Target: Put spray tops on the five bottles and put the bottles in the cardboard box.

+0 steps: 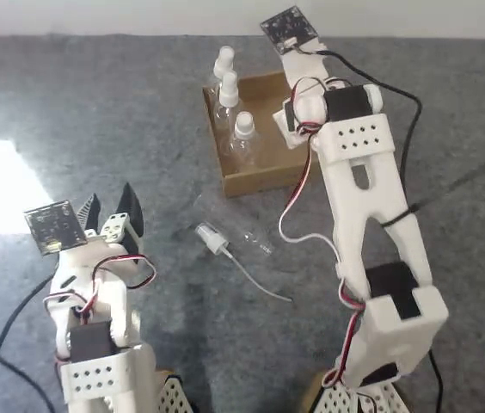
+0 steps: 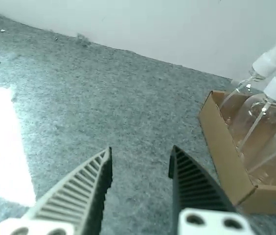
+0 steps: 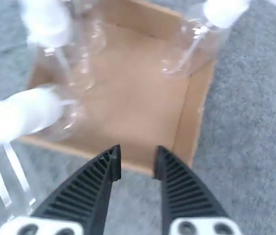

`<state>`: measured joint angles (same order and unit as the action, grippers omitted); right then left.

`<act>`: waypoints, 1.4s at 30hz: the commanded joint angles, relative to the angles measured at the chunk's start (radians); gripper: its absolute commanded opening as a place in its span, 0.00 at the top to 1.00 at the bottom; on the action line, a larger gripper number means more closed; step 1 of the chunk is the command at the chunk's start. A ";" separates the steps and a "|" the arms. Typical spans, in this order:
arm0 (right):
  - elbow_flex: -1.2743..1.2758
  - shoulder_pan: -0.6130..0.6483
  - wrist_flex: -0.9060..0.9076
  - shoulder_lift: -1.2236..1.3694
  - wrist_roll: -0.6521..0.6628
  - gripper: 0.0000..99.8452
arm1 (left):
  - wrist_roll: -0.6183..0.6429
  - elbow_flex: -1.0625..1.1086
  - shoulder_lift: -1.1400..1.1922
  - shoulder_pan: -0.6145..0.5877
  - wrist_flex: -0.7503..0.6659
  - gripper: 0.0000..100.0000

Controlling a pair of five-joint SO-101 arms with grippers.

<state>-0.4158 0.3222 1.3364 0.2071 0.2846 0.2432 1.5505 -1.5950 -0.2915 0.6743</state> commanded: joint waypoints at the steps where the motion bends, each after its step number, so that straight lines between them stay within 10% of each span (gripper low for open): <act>1: -0.061 0.053 0.087 -0.130 0.011 0.96 | 0.008 -0.016 -0.009 -0.008 -0.035 0.82; 21: -0.043 0.271 0.455 -0.381 0.011 0.96 | 0.008 -0.016 -0.009 -0.012 -0.035 0.82; 34: 0.351 0.371 0.254 -0.556 0.014 0.95 | 0.008 -0.016 -0.009 -0.012 -0.035 0.82; 42: 0.618 0.397 0.059 -0.568 0.018 0.70 | 0.008 -0.016 -0.009 -0.012 -0.035 0.82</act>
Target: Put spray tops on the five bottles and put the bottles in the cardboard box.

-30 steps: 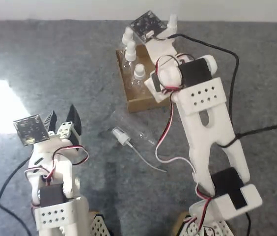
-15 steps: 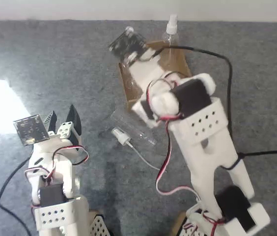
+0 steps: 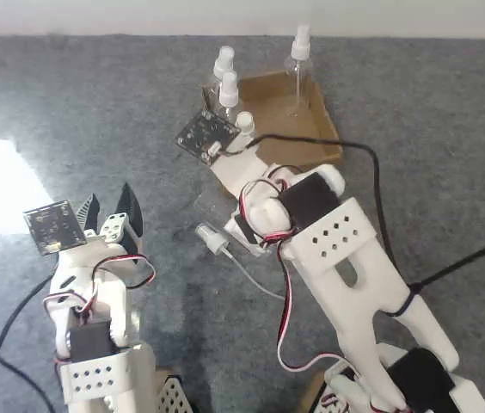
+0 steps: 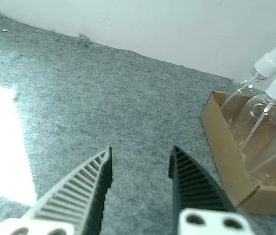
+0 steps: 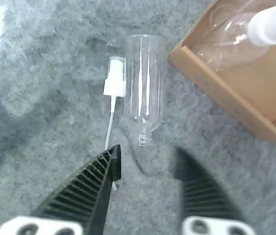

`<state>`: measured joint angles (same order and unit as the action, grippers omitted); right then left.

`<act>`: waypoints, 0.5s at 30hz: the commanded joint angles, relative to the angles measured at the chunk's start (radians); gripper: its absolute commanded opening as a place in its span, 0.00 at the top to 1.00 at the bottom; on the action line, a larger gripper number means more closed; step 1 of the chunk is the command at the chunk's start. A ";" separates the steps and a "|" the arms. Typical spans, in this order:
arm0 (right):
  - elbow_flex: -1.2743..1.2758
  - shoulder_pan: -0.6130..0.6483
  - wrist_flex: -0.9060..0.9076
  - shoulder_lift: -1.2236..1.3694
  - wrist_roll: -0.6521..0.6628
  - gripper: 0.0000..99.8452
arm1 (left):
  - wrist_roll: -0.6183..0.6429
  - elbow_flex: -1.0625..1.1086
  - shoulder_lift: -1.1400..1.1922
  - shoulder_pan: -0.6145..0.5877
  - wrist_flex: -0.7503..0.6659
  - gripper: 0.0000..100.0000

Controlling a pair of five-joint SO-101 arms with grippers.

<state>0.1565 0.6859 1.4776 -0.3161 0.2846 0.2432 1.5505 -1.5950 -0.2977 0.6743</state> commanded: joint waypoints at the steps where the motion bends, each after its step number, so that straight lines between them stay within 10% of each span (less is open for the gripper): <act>1: 0.078 0.047 -0.113 -0.045 0.020 0.69 | 0.008 -0.016 -0.009 -0.006 -0.035 0.82; 15: 0.249 0.082 -0.383 0.036 0.021 0.69 | 0.008 -0.016 -0.009 -0.005 -0.035 0.82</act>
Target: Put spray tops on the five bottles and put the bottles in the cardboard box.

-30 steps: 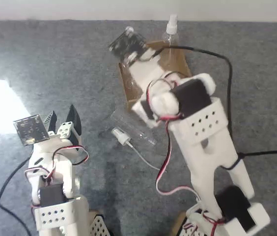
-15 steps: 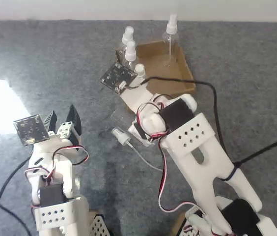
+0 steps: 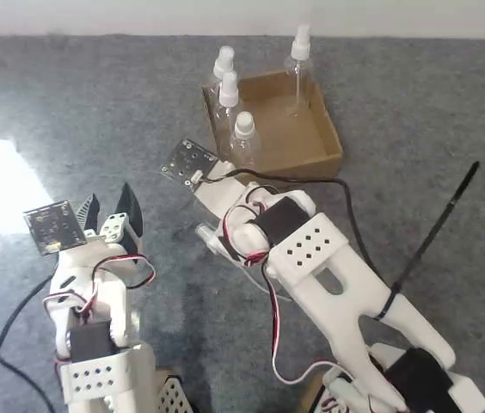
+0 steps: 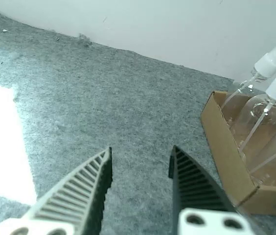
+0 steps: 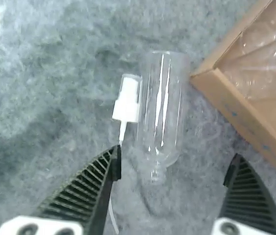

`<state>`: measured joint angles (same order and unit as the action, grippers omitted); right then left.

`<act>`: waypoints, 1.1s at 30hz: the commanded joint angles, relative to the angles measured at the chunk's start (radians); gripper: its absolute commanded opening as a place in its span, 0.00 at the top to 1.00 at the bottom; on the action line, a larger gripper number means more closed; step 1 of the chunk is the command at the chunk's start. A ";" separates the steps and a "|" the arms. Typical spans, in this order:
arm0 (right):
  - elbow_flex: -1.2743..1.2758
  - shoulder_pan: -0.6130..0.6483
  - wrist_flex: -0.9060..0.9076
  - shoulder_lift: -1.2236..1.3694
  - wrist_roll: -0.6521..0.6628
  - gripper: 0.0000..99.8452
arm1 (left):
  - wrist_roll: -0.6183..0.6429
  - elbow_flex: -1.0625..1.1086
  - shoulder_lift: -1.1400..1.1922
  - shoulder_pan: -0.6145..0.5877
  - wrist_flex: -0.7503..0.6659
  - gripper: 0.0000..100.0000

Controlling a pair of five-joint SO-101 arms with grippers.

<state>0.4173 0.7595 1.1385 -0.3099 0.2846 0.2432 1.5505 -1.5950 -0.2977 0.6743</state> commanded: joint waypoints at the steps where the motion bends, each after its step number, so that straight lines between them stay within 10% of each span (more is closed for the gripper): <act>1: -0.012 0.008 -0.058 0.056 0.021 0.69 | 0.008 -0.016 -0.009 -0.005 -0.035 0.82; 33: -0.207 -0.021 -0.105 0.498 0.023 0.69 | 0.008 -0.016 -0.009 -0.003 -0.035 0.82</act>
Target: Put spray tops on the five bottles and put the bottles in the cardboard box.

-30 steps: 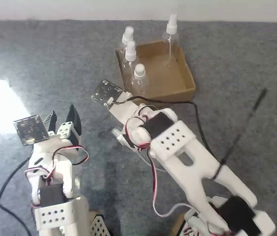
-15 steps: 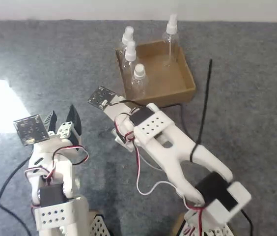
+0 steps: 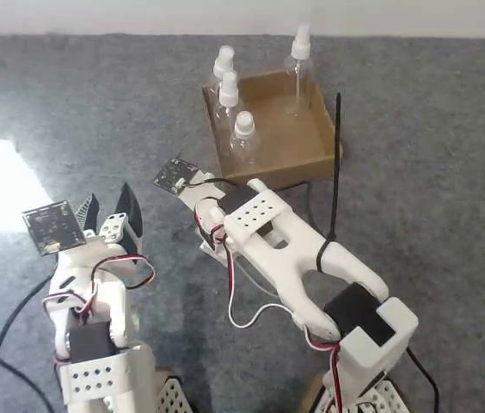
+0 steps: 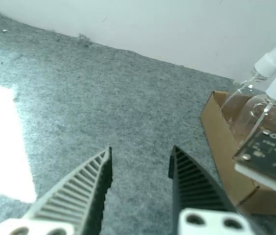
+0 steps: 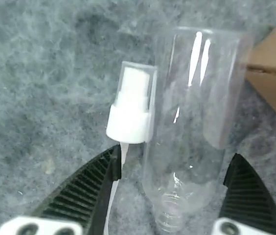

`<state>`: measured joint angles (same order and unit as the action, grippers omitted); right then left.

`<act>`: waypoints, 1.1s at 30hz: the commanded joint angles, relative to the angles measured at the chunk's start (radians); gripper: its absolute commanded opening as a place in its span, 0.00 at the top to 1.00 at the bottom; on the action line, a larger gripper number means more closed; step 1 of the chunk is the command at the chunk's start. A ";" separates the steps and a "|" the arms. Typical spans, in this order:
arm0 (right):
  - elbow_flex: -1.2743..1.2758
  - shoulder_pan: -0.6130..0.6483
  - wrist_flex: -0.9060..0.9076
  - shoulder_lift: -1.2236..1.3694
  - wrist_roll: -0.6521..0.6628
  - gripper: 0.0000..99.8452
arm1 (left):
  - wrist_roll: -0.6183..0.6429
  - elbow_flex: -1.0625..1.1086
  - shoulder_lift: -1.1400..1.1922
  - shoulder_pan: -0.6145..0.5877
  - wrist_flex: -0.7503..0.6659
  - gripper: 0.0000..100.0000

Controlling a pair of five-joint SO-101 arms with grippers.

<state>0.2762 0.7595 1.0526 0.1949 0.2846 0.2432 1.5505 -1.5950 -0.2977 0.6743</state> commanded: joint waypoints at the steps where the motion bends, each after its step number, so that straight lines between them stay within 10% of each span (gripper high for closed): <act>1: -0.066 -0.022 -0.019 -0.005 0.023 0.69 | 0.008 -0.016 -0.009 -0.003 -0.035 0.82; 11: -0.068 -0.022 -0.019 -0.010 0.083 0.91 | 0.006 -0.015 -0.009 -0.002 -0.035 0.82; 33: -0.061 -0.016 0.232 -0.305 0.112 0.92 | 0.006 -0.015 -0.009 0.000 -0.035 0.82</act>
<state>0.2670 0.7580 1.2306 -0.0107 0.3859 0.2432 1.5505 -1.5950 -0.2977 0.6743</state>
